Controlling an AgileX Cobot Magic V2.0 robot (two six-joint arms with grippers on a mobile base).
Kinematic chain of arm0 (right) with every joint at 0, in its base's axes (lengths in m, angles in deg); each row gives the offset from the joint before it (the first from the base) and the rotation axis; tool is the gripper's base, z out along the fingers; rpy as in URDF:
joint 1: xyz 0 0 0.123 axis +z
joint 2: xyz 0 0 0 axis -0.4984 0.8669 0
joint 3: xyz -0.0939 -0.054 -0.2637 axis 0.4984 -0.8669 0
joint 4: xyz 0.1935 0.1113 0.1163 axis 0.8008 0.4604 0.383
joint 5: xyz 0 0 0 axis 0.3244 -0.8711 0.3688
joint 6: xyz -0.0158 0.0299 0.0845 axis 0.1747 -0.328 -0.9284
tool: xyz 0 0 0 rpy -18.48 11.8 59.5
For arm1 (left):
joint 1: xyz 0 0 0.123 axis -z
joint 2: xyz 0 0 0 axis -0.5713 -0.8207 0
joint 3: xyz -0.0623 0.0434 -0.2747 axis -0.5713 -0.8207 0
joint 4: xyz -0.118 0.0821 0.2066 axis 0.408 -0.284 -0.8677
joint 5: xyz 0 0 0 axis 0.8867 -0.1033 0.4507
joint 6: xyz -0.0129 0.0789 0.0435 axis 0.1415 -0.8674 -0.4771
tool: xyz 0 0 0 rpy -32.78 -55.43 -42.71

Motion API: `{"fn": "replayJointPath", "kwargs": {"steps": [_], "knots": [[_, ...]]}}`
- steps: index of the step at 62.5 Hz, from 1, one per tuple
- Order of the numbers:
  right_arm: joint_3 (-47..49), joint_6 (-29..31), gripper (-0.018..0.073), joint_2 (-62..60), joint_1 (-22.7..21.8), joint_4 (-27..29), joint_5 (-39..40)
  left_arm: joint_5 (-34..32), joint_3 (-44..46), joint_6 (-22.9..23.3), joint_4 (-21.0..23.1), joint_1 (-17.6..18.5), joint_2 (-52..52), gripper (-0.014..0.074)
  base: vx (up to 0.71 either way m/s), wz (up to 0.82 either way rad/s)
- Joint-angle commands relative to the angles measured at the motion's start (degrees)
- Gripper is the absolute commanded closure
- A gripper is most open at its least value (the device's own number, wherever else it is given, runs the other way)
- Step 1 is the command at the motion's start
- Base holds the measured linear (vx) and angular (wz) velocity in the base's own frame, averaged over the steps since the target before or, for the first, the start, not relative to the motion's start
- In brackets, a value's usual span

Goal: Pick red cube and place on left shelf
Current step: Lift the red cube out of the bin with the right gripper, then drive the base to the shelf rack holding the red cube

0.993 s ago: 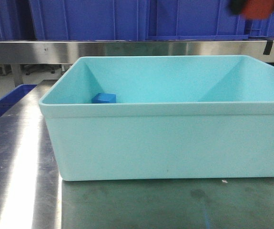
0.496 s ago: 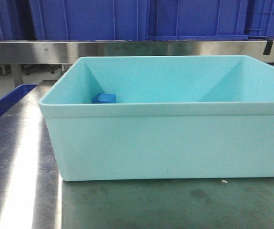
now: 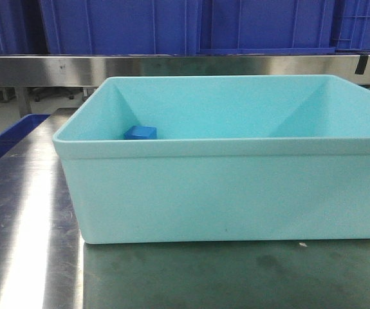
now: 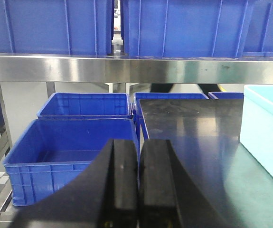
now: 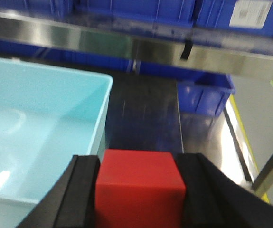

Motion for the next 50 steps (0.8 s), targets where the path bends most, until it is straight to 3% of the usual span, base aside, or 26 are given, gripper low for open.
{"fn": "replayJointPath", "kwargs": {"steps": [1, 50], "knots": [[1.5, 0.5, 0.0399, -2.9, -0.4, -1.6, 6.1, -5.1, -1.4, 0.3, 0.2, 0.3, 0.7, 0.0496, 0.00, 0.00], [1.5, 0.5, 0.0399, -4.4, -0.4, -1.9, 5.9, -5.1, -1.4, 0.3, 0.2, 0.3, 0.7, 0.0496, -0.01, 0.04]]}}
